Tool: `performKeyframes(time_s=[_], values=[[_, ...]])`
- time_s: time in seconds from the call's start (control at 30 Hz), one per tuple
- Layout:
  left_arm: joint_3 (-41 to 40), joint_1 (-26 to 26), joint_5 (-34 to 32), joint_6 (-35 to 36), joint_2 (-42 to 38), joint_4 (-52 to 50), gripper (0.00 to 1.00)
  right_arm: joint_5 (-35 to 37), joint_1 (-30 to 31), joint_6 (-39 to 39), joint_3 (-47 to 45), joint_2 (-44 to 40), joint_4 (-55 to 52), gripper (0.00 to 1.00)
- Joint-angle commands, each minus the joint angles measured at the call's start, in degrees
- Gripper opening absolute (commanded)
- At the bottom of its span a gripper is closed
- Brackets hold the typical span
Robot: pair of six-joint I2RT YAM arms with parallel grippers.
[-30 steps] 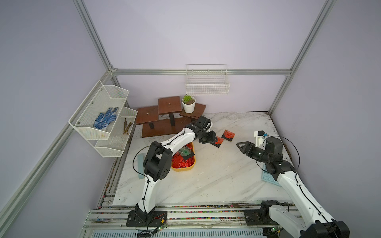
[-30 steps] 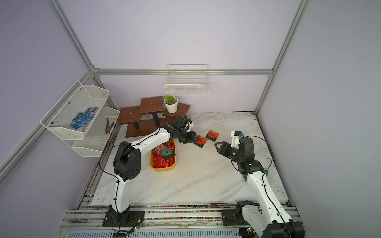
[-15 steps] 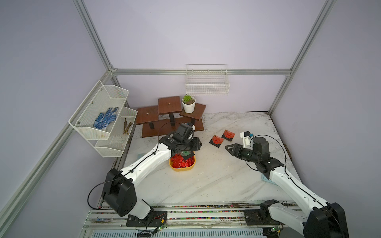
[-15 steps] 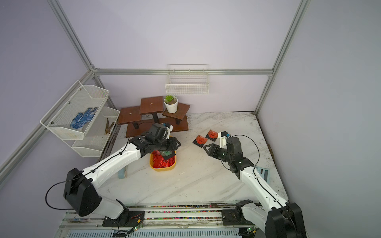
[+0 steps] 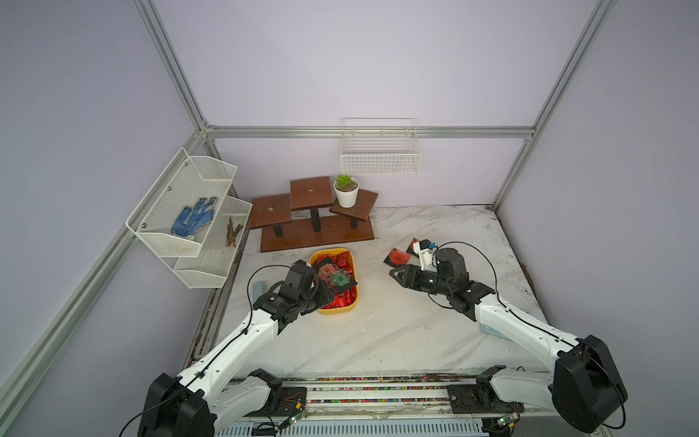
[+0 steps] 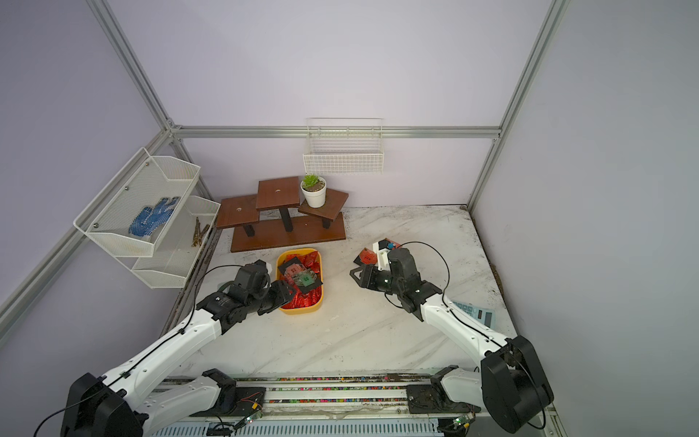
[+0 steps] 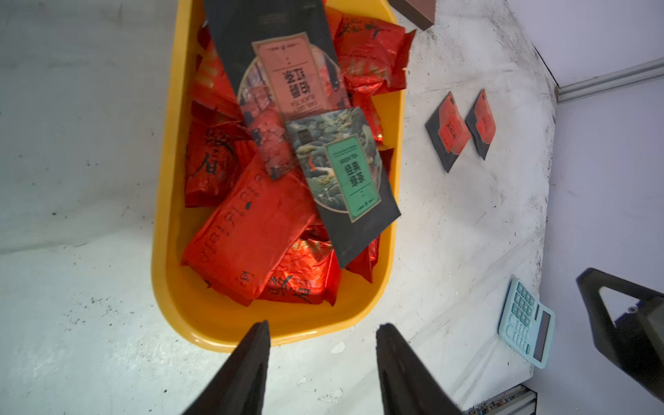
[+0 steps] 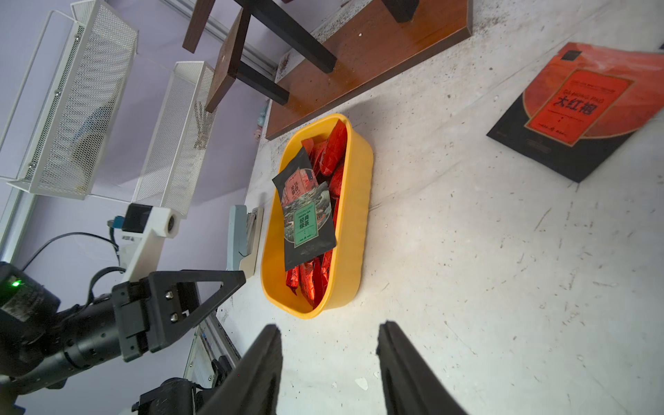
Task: Take the tea bags out of the storage box
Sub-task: Pick up the tea bag from the storage box.
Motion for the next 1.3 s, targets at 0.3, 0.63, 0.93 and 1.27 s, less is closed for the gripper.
performKeyframes(time_s=[0.3, 0.63, 0.93, 1.27], values=[[-3.1, 2.1, 5.4, -7.5, 6.2, 18.2, 0.50, 2.1, 1.0, -0.7, 1.7, 0.5, 0.6, 0.49], [-2.1, 2.5, 6.8, -6.8, 11.4, 22.8, 0.46, 2.4, 0.9, -1.4, 1.6, 0.5, 0.0, 0.48], [-0.4, 3.0, 8.5, -6.2, 16.0, 25.2, 0.36, 2.7, 0.9, -2.1, 1.8, 0.2, -0.4, 0.48], [0.9, 3.2, 9.9, -5.9, 17.5, 26.2, 0.17, 3.4, 0.9, -2.7, 1.7, -0.1, -1.9, 0.48]])
